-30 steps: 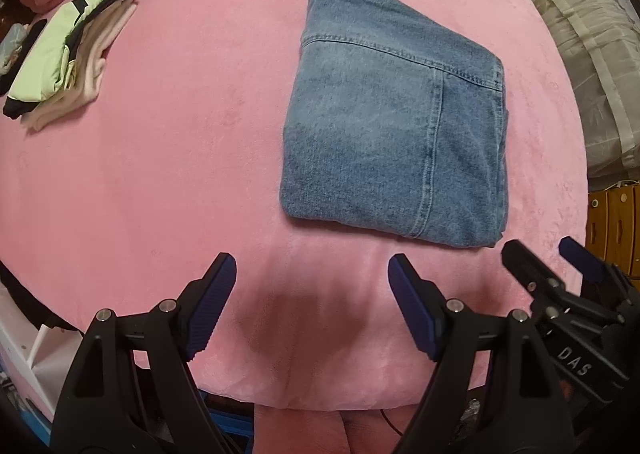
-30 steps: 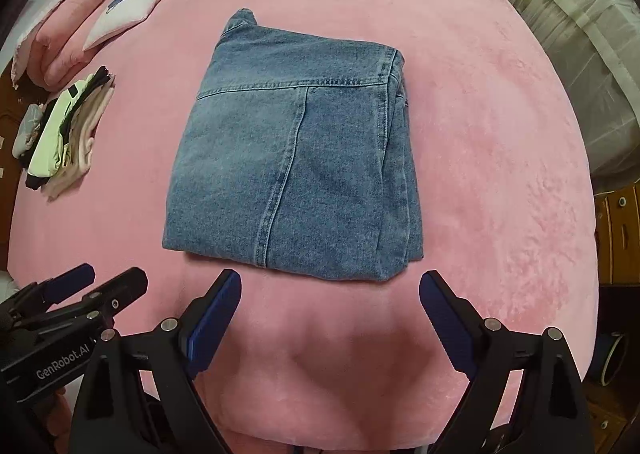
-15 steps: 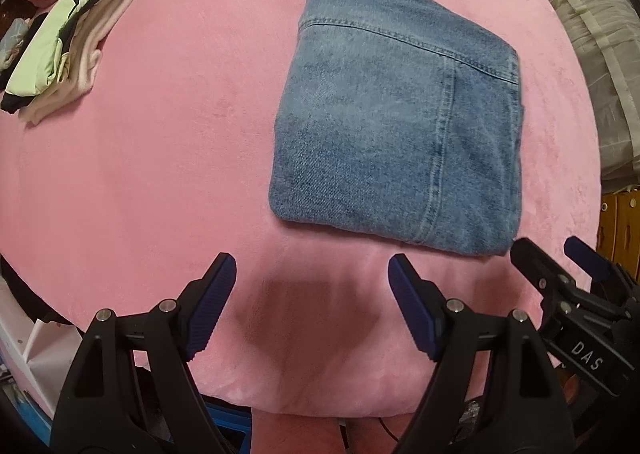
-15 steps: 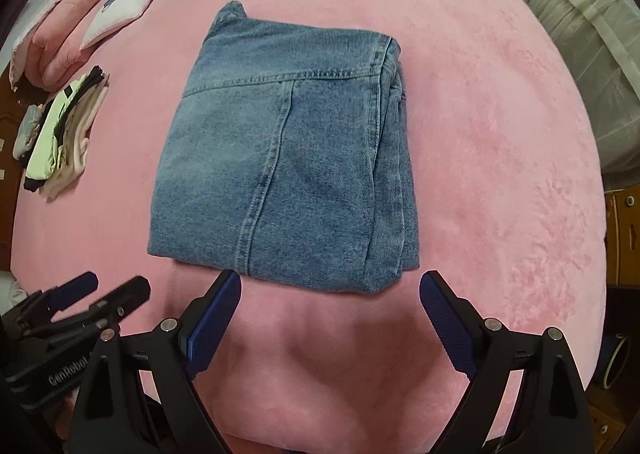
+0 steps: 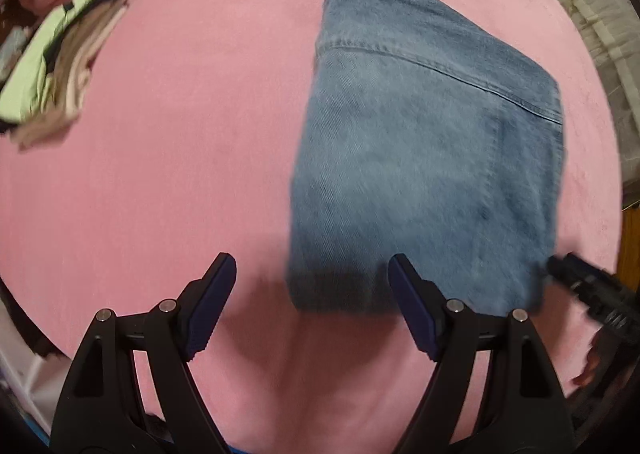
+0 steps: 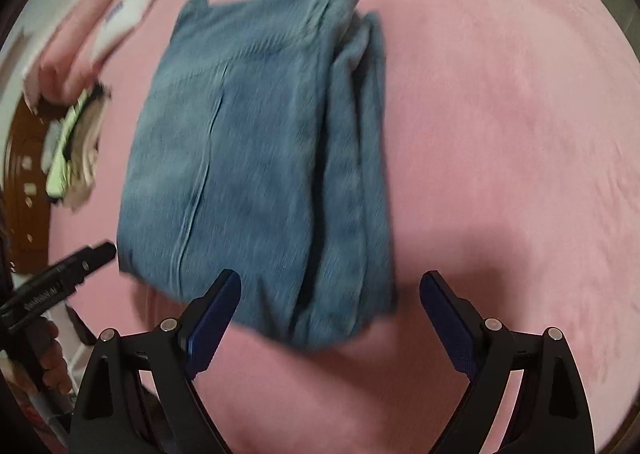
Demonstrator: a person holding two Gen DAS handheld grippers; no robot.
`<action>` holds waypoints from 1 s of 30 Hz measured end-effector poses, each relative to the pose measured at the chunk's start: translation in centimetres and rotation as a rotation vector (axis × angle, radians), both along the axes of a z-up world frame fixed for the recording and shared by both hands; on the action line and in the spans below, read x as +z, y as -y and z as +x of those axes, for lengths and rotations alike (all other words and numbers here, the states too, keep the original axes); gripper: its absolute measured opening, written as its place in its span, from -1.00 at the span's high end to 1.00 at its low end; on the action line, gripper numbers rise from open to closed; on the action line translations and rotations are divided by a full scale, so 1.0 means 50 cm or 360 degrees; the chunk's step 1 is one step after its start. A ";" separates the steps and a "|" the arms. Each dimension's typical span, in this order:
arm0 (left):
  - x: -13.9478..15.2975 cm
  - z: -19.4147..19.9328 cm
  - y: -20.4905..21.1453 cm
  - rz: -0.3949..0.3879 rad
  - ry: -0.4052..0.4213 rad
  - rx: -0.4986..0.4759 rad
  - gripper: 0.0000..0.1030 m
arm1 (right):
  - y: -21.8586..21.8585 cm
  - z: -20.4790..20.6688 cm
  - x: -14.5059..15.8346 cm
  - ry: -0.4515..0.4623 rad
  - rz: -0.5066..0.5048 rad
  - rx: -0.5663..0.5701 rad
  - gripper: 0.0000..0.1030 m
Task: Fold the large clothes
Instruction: 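Grasp the folded denim bundle with both tools and lift it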
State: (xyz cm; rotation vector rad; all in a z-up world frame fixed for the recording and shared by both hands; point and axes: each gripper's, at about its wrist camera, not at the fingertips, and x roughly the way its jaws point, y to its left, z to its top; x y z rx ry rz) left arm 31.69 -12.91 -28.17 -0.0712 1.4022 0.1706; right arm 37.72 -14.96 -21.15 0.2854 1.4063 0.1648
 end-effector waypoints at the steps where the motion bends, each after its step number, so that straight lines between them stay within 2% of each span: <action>1: -0.005 0.014 -0.003 0.0012 0.0012 -0.0018 -0.48 | 0.017 0.012 -0.009 0.0029 0.0053 -0.0025 -0.79; 5: -0.033 0.078 -0.031 -0.0116 0.0024 -0.0011 -0.48 | 0.072 0.054 -0.043 0.0088 0.0283 -0.0108 -0.79; 7: -0.052 0.115 -0.044 -0.0186 -0.0008 -0.0015 -0.48 | 0.083 0.076 -0.057 0.0062 0.0316 -0.0116 -0.79; 10: -0.073 0.160 -0.059 -0.0281 0.0014 -0.0003 -0.48 | 0.095 0.105 -0.070 0.0111 0.0403 -0.0118 -0.77; 12: -0.089 0.186 -0.067 -0.0375 0.0017 0.0022 -0.48 | 0.098 0.122 -0.083 0.0128 0.0477 -0.0121 -0.69; 14: -0.107 0.213 -0.075 -0.0493 0.0006 0.0054 -0.48 | 0.096 0.140 -0.096 0.0129 0.0511 -0.0109 -0.47; 16: -0.120 0.234 -0.077 -0.0556 0.0011 0.0063 -0.48 | 0.088 0.159 -0.105 0.0138 0.0537 -0.0095 -0.45; 18: -0.129 0.250 -0.075 -0.0534 0.0018 0.0061 -0.43 | 0.091 0.170 -0.110 0.0144 0.0587 -0.0123 -0.34; 20: -0.129 0.255 -0.071 -0.0512 0.0039 0.0071 -0.30 | 0.091 0.178 -0.108 0.0134 0.0620 -0.0146 -0.03; 21: -0.127 0.252 -0.065 -0.0498 0.0052 0.0077 -0.22 | 0.091 0.187 -0.110 0.0127 0.0633 -0.0169 0.00; 26: -0.102 0.239 -0.039 -0.0386 0.0153 0.0086 0.18 | 0.089 0.179 -0.078 0.0183 0.0598 -0.0149 0.41; 28: -0.078 0.223 -0.028 -0.0380 0.0221 0.0120 0.33 | 0.080 0.164 -0.046 0.0215 0.0574 -0.0135 0.49; 30: -0.054 0.203 -0.025 -0.0378 0.0280 0.0134 0.40 | 0.073 0.150 -0.019 0.0238 0.0531 -0.0112 0.53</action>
